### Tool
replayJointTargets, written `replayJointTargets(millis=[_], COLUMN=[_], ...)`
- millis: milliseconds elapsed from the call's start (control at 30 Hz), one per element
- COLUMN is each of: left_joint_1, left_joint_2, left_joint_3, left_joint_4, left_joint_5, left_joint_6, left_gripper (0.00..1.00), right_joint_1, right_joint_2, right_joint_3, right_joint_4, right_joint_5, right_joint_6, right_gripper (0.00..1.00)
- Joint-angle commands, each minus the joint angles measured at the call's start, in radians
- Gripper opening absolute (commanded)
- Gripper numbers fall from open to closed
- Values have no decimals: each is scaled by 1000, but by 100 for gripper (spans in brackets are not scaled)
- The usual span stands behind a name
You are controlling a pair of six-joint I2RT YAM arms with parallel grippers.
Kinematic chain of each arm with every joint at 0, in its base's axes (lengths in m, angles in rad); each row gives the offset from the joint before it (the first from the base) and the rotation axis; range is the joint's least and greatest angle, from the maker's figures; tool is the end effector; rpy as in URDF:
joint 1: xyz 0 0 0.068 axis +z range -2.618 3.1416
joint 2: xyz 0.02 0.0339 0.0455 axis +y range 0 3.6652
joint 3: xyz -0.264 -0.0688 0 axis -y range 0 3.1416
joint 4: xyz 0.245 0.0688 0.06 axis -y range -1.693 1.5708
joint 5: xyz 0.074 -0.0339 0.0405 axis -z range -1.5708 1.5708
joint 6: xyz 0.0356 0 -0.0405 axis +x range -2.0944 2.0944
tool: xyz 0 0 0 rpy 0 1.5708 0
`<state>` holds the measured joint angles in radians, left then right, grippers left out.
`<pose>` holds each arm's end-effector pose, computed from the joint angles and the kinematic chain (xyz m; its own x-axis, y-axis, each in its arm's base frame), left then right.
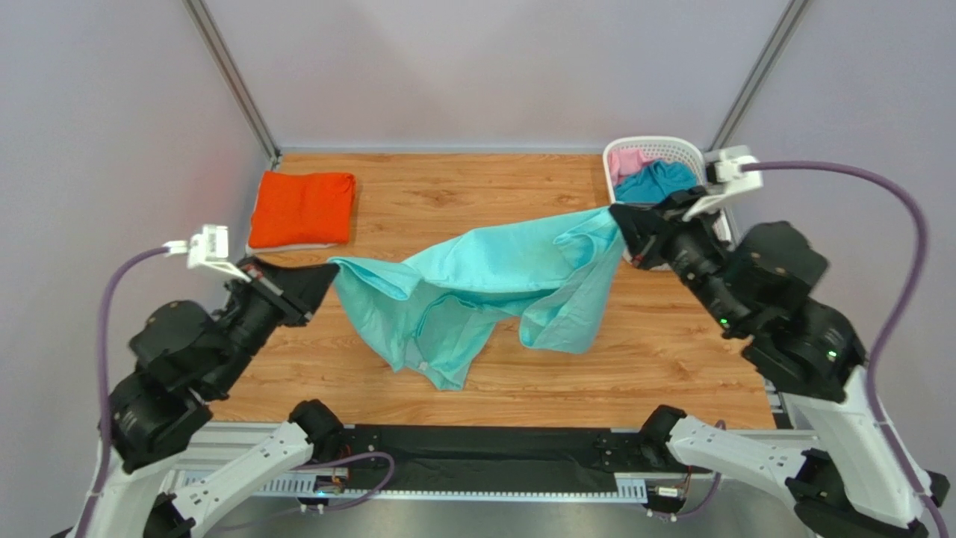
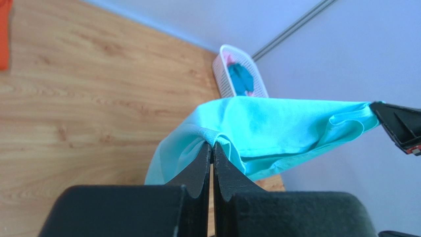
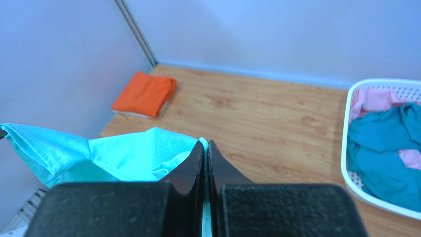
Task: Fold and stack the t-shirts
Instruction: Flatten the tshirt out
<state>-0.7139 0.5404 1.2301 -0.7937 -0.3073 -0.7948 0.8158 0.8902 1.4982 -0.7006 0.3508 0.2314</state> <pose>0.0462 -0.0258 0.4403 -0.3381 -0.6072 -0.7191 0.2219 0.6911 -0.6879 0.0964 0.0846 0.4979 -0.1648 0.1392 -0.9765 -0.4229 0.8844 0.1974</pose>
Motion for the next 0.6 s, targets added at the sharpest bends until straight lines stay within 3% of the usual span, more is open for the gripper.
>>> replayJointTargets(millis=[0,233,567], left_joint_1=[-5,-4,-6], left_joint_2=[-34,-120,-106], left_joint_3=[95,284,371], left_joint_4=[-35,-76,-91], left_joint_5=[-26,-79,-93], left_joint_6=[86,138,157], left_gripper=[0,0,0], right_joint_1=[2,3,2], right_joint_2=[-51,-146,-252], right_joint_3=[126,232,203], right_joint_4=[-75,-181,-227], right_joint_5=[-7,-65,-102], right_joint_6=[-32,-14,36], right_gripper=[0,0,0])
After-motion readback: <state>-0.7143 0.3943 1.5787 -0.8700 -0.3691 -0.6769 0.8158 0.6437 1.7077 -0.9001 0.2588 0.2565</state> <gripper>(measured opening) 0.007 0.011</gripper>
